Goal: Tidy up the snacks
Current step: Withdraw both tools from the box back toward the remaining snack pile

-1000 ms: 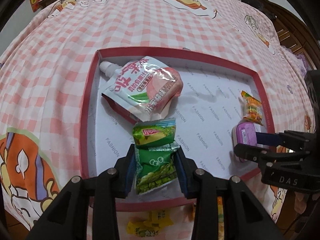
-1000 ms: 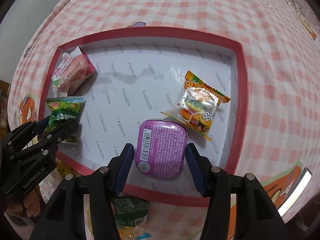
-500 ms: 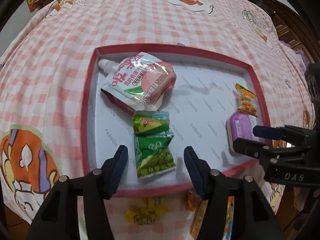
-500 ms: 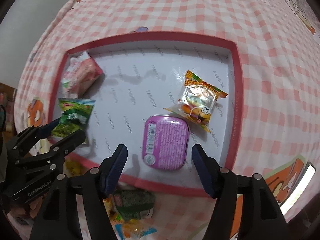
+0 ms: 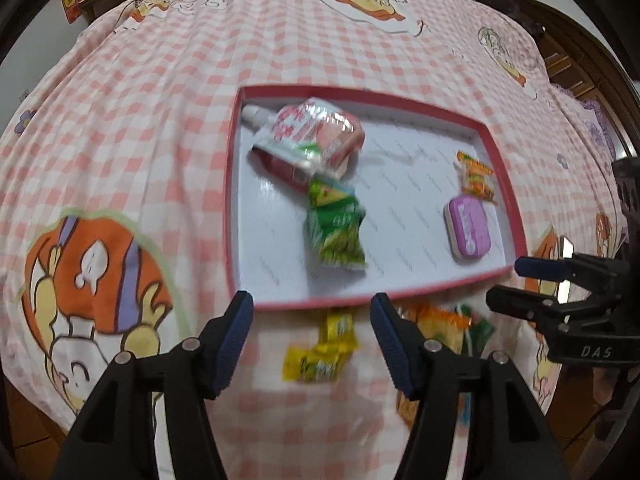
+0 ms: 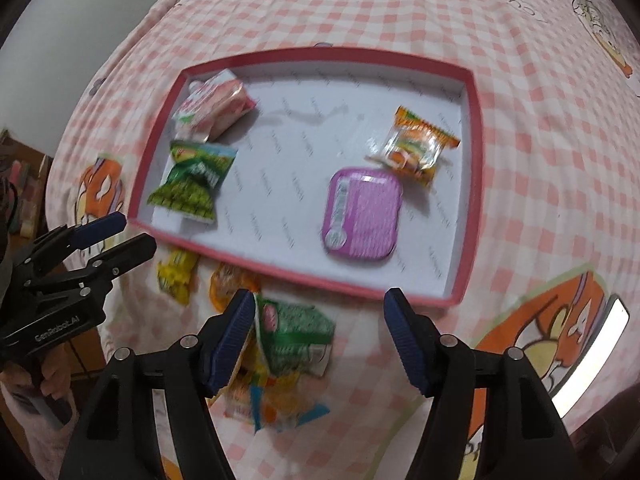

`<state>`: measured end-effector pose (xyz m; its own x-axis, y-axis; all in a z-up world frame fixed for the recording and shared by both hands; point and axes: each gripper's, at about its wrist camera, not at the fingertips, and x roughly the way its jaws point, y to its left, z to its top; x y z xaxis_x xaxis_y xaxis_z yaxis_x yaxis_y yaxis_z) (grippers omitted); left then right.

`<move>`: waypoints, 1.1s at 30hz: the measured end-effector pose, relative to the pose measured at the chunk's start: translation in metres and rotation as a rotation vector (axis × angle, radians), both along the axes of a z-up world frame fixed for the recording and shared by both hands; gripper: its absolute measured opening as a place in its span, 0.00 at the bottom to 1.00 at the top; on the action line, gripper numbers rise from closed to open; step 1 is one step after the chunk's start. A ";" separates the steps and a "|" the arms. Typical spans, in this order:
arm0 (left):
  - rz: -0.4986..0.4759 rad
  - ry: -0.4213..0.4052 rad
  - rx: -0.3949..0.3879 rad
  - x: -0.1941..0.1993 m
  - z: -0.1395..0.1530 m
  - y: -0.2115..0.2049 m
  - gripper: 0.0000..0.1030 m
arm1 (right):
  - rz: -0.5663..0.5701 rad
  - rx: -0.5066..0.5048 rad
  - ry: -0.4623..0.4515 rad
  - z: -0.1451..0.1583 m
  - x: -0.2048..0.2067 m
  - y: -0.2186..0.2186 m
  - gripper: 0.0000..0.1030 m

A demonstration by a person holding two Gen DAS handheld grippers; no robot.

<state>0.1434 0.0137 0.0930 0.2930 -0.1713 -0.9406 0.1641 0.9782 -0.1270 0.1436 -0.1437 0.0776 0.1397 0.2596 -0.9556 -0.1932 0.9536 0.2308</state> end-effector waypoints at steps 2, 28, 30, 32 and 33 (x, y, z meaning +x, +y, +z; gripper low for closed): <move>-0.013 0.002 0.012 -0.009 -0.002 0.002 0.62 | 0.016 -0.001 -0.004 0.002 -0.008 0.002 0.66; -0.091 0.050 0.087 -0.031 -0.054 -0.028 0.62 | 0.074 -0.011 0.053 -0.032 -0.035 0.008 0.66; -0.093 0.052 0.088 -0.030 -0.056 -0.031 0.62 | 0.078 -0.016 0.048 -0.034 -0.034 0.009 0.66; -0.101 0.051 0.090 -0.031 -0.060 -0.036 0.62 | 0.081 -0.015 0.051 -0.037 -0.032 0.010 0.66; -0.103 0.050 0.091 -0.031 -0.062 -0.038 0.62 | 0.080 -0.012 0.052 -0.038 -0.031 0.011 0.66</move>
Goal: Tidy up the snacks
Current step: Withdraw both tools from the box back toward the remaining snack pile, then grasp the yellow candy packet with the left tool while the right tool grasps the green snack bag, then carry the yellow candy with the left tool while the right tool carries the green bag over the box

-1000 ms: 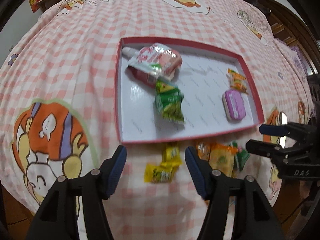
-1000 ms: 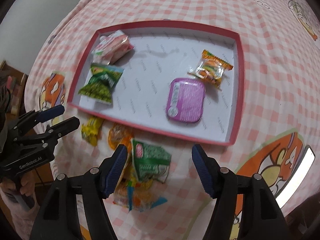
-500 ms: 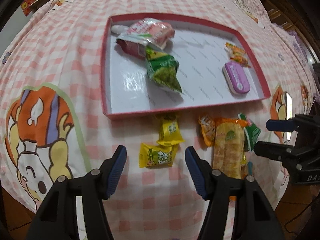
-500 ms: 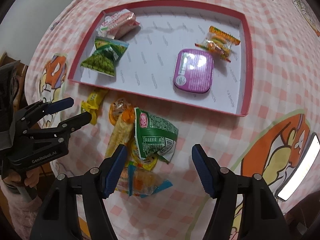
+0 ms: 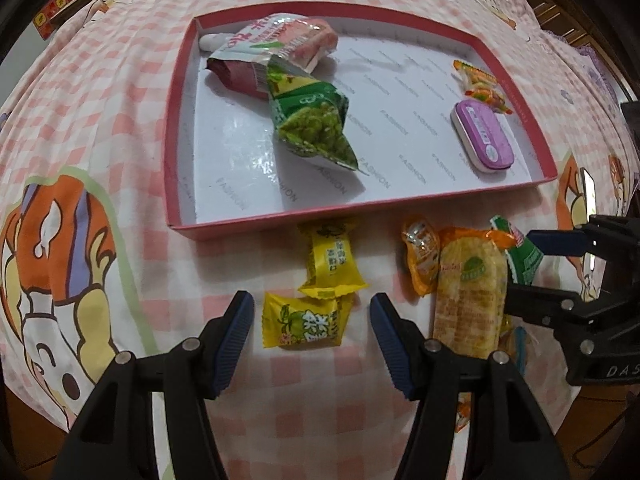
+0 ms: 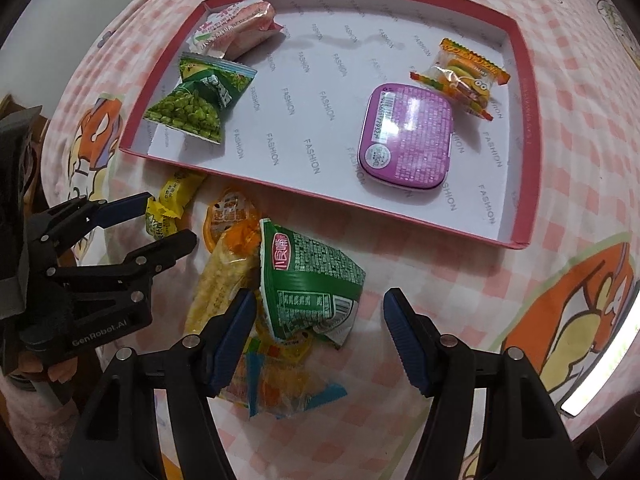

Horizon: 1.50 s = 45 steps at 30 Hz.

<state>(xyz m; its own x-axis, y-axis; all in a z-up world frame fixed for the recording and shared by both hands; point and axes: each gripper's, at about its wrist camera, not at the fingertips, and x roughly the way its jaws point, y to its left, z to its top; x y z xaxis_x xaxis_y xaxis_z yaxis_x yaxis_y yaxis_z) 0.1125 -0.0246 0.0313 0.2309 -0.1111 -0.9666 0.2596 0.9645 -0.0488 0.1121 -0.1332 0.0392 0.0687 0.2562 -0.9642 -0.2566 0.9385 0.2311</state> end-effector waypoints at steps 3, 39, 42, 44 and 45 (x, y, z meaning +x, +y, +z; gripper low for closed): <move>-0.001 0.000 0.003 0.003 -0.007 -0.006 0.62 | 0.003 0.000 0.003 -0.005 0.002 0.000 0.63; -0.033 -0.070 -0.050 -0.029 0.038 0.025 0.33 | 0.035 0.049 -0.059 0.015 -0.037 -0.009 0.45; -0.039 -0.078 -0.056 -0.034 0.046 0.024 0.33 | 0.036 0.050 -0.069 0.020 -0.042 -0.013 0.45; -0.038 -0.082 -0.063 -0.037 0.050 0.025 0.33 | 0.035 0.058 -0.076 0.024 -0.045 -0.015 0.45; -0.038 -0.086 -0.068 -0.037 0.052 0.026 0.33 | 0.034 0.061 -0.080 0.026 -0.046 -0.016 0.45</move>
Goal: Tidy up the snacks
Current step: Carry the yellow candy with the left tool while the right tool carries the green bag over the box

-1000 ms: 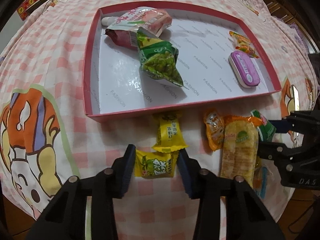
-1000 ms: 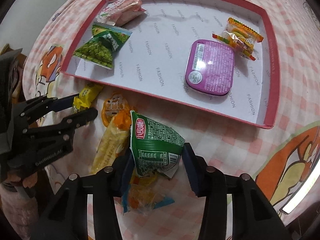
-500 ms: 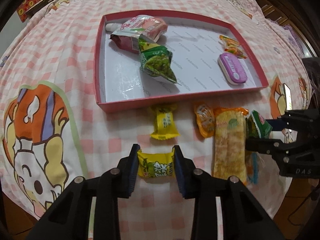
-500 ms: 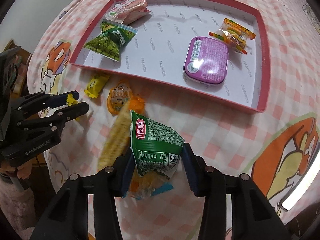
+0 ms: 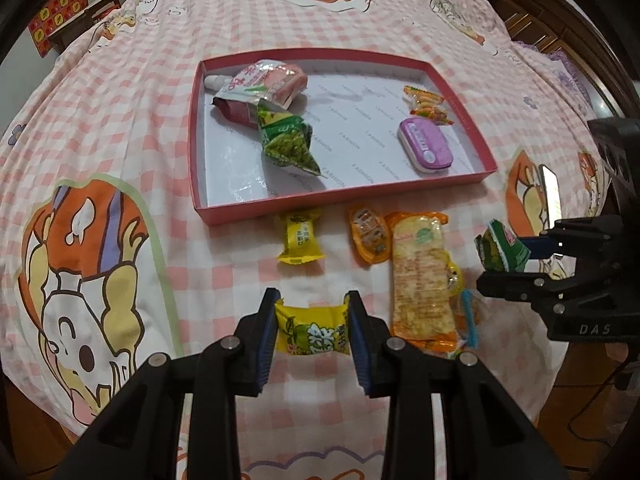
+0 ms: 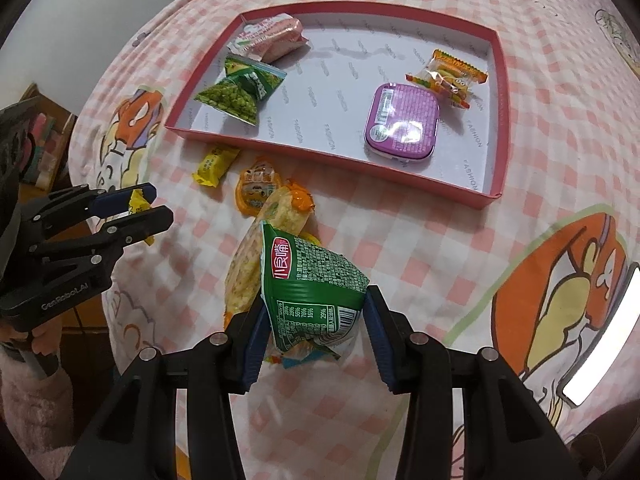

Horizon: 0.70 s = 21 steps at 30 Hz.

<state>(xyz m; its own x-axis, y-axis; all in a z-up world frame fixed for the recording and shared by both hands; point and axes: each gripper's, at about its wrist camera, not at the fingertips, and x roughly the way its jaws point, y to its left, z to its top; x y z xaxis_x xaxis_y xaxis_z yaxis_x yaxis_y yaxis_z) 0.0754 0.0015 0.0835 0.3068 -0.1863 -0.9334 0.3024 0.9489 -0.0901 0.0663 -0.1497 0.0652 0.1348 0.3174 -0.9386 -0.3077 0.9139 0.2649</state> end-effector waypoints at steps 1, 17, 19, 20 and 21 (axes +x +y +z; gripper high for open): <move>0.000 -0.003 -0.003 -0.002 0.002 0.002 0.33 | -0.001 0.003 -0.004 0.002 -0.001 -0.001 0.45; 0.033 -0.017 -0.023 0.035 0.012 -0.010 0.33 | 0.006 0.033 -0.036 0.023 0.017 0.008 0.45; 0.040 -0.023 -0.022 0.041 0.013 -0.008 0.33 | 0.005 0.040 -0.043 0.028 0.023 0.010 0.45; 0.045 -0.026 -0.019 0.044 0.014 -0.007 0.33 | 0.003 0.045 -0.046 0.029 0.026 0.010 0.45; 0.048 -0.027 -0.019 0.047 0.014 -0.007 0.33 | 0.002 0.048 -0.048 0.030 0.029 0.010 0.45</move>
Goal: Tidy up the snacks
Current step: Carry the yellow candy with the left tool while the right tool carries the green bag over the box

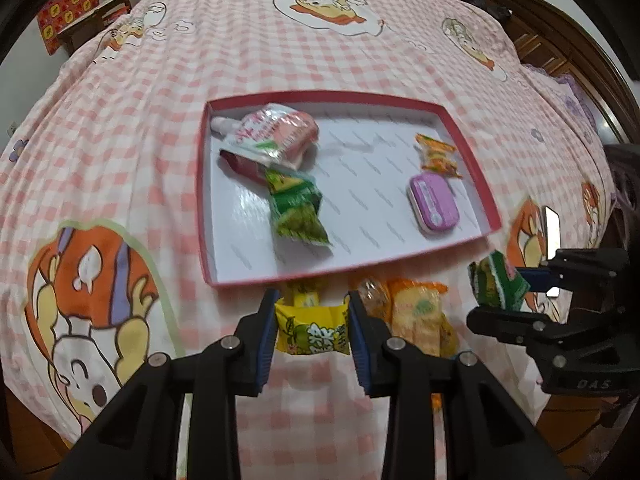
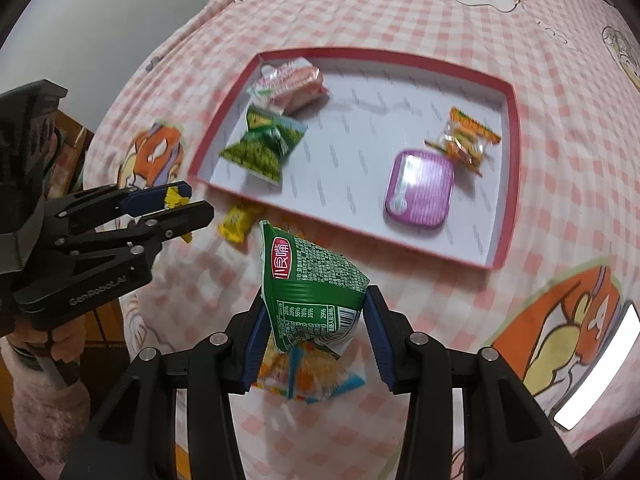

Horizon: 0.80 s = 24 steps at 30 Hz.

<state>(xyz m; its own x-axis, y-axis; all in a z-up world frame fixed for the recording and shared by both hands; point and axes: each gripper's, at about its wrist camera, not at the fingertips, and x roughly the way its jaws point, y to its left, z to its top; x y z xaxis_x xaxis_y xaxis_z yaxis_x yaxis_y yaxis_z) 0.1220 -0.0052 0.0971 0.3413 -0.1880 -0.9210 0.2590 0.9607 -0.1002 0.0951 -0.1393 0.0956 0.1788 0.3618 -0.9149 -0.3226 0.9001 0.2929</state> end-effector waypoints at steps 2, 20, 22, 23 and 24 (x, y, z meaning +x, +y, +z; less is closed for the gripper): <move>0.008 0.001 0.000 0.007 -0.001 0.001 0.33 | -0.004 0.005 -0.004 0.001 0.006 0.001 0.45; 0.054 -0.026 0.051 0.065 -0.030 -0.008 0.34 | -0.076 -0.037 0.013 -0.019 0.097 0.010 0.45; 0.062 -0.022 0.037 0.071 -0.031 -0.007 0.34 | -0.082 -0.050 0.007 -0.021 0.106 0.012 0.45; 0.063 -0.021 0.030 0.073 -0.031 -0.007 0.34 | -0.087 -0.056 0.004 -0.023 0.112 0.013 0.45; 0.065 -0.020 0.027 0.075 -0.031 -0.007 0.34 | -0.093 -0.059 0.002 -0.025 0.116 0.014 0.45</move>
<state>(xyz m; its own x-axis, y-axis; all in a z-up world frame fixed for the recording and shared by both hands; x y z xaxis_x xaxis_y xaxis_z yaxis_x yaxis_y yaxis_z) 0.1970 -0.0122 0.0661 0.3704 -0.1406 -0.9182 0.1981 0.9777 -0.0698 0.2113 -0.1255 0.0711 0.2071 0.2895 -0.9345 -0.2361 0.9418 0.2395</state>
